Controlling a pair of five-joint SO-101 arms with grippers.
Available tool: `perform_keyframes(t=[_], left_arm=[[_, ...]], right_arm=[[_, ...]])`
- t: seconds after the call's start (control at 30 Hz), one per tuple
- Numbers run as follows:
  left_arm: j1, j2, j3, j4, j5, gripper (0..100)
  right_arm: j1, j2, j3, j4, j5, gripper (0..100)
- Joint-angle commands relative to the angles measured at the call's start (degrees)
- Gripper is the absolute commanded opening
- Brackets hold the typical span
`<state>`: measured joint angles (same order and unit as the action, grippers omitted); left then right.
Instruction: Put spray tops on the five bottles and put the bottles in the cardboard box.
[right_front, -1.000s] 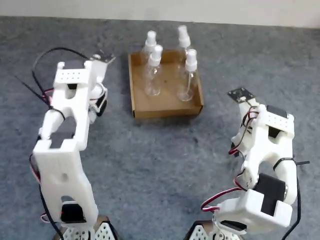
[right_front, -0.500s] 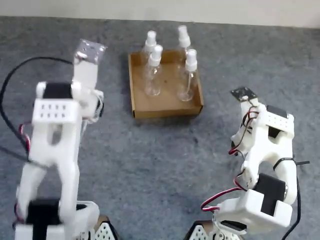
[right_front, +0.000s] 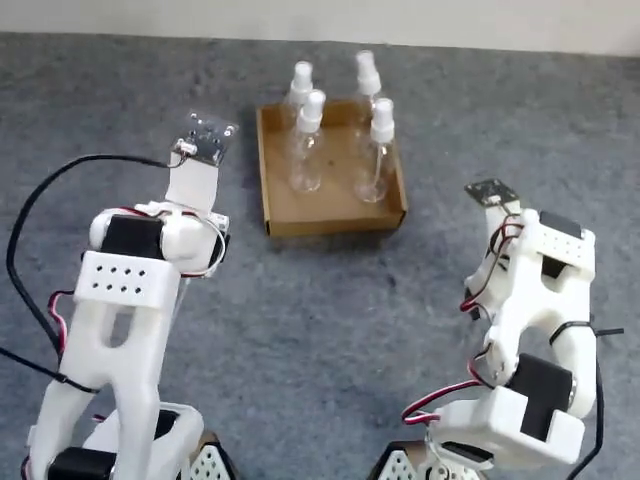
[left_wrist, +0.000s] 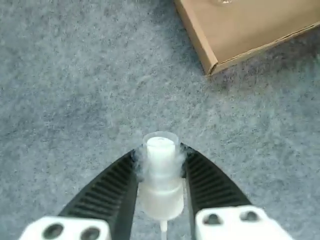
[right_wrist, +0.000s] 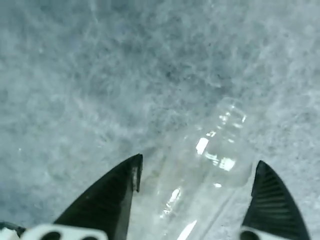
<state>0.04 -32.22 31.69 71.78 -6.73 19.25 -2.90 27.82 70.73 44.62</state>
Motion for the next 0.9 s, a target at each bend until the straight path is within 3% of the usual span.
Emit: perform_keyframes(t=[0.0,0.27,0.43,0.67,0.73,0.87], left_arm=[[1.10,-1.63,-0.31,-0.97,0.53,1],[0.92,-1.63,-0.31,-0.70,0.53,1],[1.19,-1.63,-0.31,-0.70,0.53,1],[1.19,-1.80,-0.31,-0.70,0.53,1],[1.01,-2.15,-0.75,-0.70,0.53,1],[0.92,-4.70,-4.09,-0.70,0.70,0]], right_arm=[[1.36,-2.24,-0.13,0.75,2.46,28.2],[2.51,3.91,-0.48,-3.74,2.29,27.2],[3.21,2.86,-0.57,-4.00,2.20,12.9],[2.86,-6.64,-0.48,-3.65,2.20,4.6],[1.36,-10.24,-0.48,-3.56,1.85,1.8],[-6.20,-20.09,-0.04,-3.82,-6.51,0.2]])
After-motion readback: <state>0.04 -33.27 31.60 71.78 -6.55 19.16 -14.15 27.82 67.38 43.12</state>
